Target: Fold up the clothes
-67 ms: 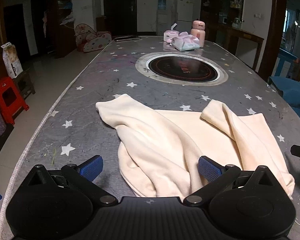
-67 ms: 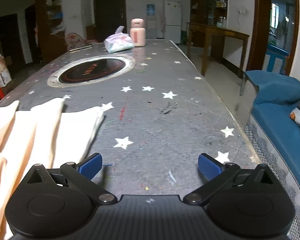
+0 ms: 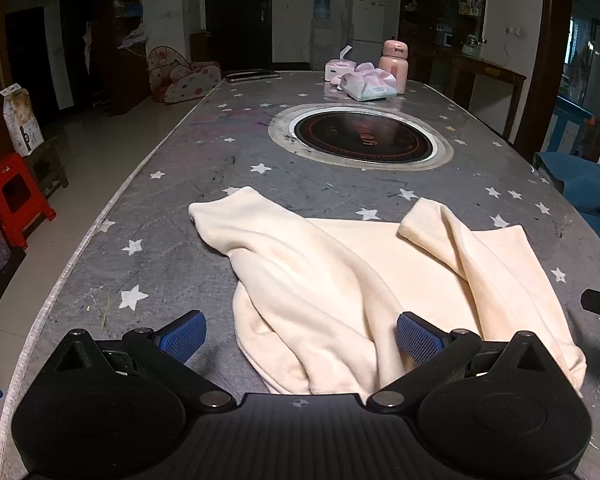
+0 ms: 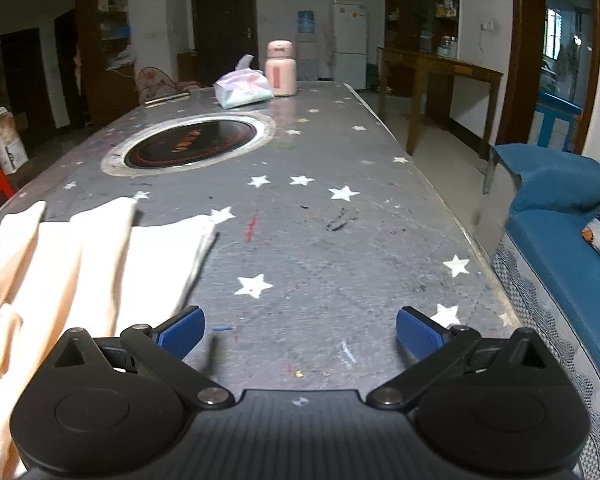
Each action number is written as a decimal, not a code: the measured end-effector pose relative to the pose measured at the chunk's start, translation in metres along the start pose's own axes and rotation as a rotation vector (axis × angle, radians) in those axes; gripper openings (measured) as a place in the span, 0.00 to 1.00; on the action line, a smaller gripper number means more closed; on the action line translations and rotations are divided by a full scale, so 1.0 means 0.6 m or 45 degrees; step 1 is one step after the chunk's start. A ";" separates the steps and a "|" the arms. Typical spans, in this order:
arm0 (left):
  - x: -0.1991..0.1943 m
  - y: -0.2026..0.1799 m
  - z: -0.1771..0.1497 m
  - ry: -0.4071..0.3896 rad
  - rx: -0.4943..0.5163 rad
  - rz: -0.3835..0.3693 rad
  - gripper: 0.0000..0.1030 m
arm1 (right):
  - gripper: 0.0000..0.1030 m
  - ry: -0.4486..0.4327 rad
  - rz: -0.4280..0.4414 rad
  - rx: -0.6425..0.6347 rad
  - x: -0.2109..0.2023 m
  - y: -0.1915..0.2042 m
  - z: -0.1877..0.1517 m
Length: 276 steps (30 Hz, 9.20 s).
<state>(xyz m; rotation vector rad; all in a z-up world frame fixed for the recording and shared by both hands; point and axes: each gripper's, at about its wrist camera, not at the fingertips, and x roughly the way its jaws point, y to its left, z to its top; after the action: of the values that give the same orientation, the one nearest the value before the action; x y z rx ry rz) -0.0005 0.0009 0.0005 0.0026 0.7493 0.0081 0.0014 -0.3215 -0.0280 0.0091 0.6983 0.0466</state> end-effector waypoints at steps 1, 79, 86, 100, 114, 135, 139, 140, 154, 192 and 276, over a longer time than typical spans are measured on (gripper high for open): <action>-0.001 0.001 0.000 0.000 -0.006 -0.002 1.00 | 1.00 0.000 0.009 -0.004 -0.003 0.003 -0.001; 0.001 -0.034 0.006 0.065 0.100 0.005 1.00 | 0.99 -0.005 0.293 -0.239 -0.066 0.127 0.008; 0.017 -0.036 0.018 0.064 0.112 -0.008 0.99 | 0.96 -0.002 0.303 -0.251 -0.046 0.139 0.027; 0.057 -0.029 0.045 0.088 0.119 -0.071 0.80 | 0.85 0.050 0.340 -0.271 0.021 0.158 0.068; 0.092 -0.029 0.051 0.133 0.168 -0.126 0.40 | 0.75 0.139 0.406 -0.312 0.108 0.202 0.096; 0.034 0.013 0.046 0.047 0.125 -0.154 0.03 | 0.11 0.062 0.371 -0.228 0.068 0.149 0.100; 0.001 0.036 0.041 0.003 0.095 -0.118 0.03 | 0.11 0.004 0.323 -0.202 0.025 0.112 0.097; -0.008 0.042 0.039 -0.009 0.088 -0.110 0.03 | 0.11 -0.006 0.312 -0.192 0.015 0.103 0.095; -0.115 0.143 -0.038 -0.025 -0.010 0.030 0.03 | 0.11 -0.106 0.165 -0.044 -0.102 -0.007 0.044; 0.010 0.092 0.043 0.075 0.133 -0.054 0.39 | 0.27 0.138 0.309 -0.102 0.003 0.032 0.057; 0.032 0.265 0.047 -0.086 -0.174 -0.002 0.01 | 0.39 0.195 0.669 -0.711 0.100 0.360 0.082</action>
<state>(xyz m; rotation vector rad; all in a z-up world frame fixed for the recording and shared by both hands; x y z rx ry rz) 0.0318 0.1601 0.0089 -0.1269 0.6797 0.0575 0.0702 -0.1026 -0.0235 -0.3501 0.8014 0.7513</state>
